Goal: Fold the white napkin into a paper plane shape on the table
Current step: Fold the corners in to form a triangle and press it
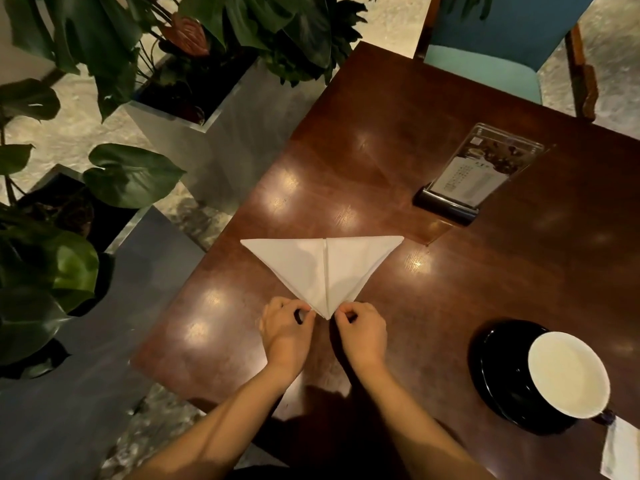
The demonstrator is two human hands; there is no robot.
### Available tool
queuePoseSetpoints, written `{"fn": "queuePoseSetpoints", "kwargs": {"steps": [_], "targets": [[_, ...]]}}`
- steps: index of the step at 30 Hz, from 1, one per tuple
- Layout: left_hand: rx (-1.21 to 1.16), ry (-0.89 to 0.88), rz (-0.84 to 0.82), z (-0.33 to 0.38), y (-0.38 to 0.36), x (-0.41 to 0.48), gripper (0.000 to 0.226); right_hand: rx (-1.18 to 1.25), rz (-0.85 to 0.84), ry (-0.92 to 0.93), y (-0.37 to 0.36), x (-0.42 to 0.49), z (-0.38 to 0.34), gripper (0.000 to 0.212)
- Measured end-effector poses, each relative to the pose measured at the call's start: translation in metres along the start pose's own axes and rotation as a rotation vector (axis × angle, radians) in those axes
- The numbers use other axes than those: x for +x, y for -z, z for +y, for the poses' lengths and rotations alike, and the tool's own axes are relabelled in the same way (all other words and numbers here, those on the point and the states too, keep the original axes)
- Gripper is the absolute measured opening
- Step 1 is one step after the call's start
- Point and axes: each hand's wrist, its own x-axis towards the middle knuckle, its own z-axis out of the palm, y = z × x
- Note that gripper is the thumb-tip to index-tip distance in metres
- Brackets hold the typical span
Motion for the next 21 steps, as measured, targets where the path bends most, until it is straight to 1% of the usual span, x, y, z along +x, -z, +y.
{"fn": "queuePoseSetpoints", "kwargs": {"steps": [2,4,6,8,10,12,14,16,19,21], "targets": [[-0.051,0.046,-0.037,0.006,-0.001,-0.004,0.020,0.030,-0.043,-0.045,-0.004,-0.001,-0.006,0.021],[-0.040,0.053,-0.038,0.011,-0.001,-0.007,0.028,0.058,-0.059,-0.067,-0.006,-0.002,-0.010,0.024],[-0.047,0.078,-0.033,0.013,0.001,-0.007,0.025,0.073,-0.075,-0.073,-0.005,-0.001,-0.011,0.025],[-0.068,0.148,-0.063,0.014,0.003,-0.005,0.025,0.109,-0.109,-0.085,-0.002,0.000,-0.010,0.026],[-0.169,0.248,-0.113,0.017,0.005,-0.004,0.029,0.167,-0.142,-0.119,0.001,0.000,-0.008,0.026],[-0.326,0.361,-0.134,0.023,0.008,-0.006,0.034,0.296,-0.170,-0.195,0.003,-0.001,-0.007,0.028],[-0.414,0.428,-0.148,0.026,0.010,-0.008,0.039,0.488,-0.219,-0.300,0.006,-0.002,-0.008,0.029],[-0.458,0.451,-0.162,0.027,0.009,-0.008,0.034,0.629,-0.265,-0.380,0.011,-0.001,-0.011,0.026],[-0.570,0.516,-0.198,0.030,0.008,-0.004,0.019,0.696,-0.334,-0.427,0.018,0.002,-0.015,0.024],[-0.634,0.546,-0.247,0.034,0.009,0.000,0.018,0.732,-0.385,-0.454,0.018,0.003,-0.017,0.023]]}}
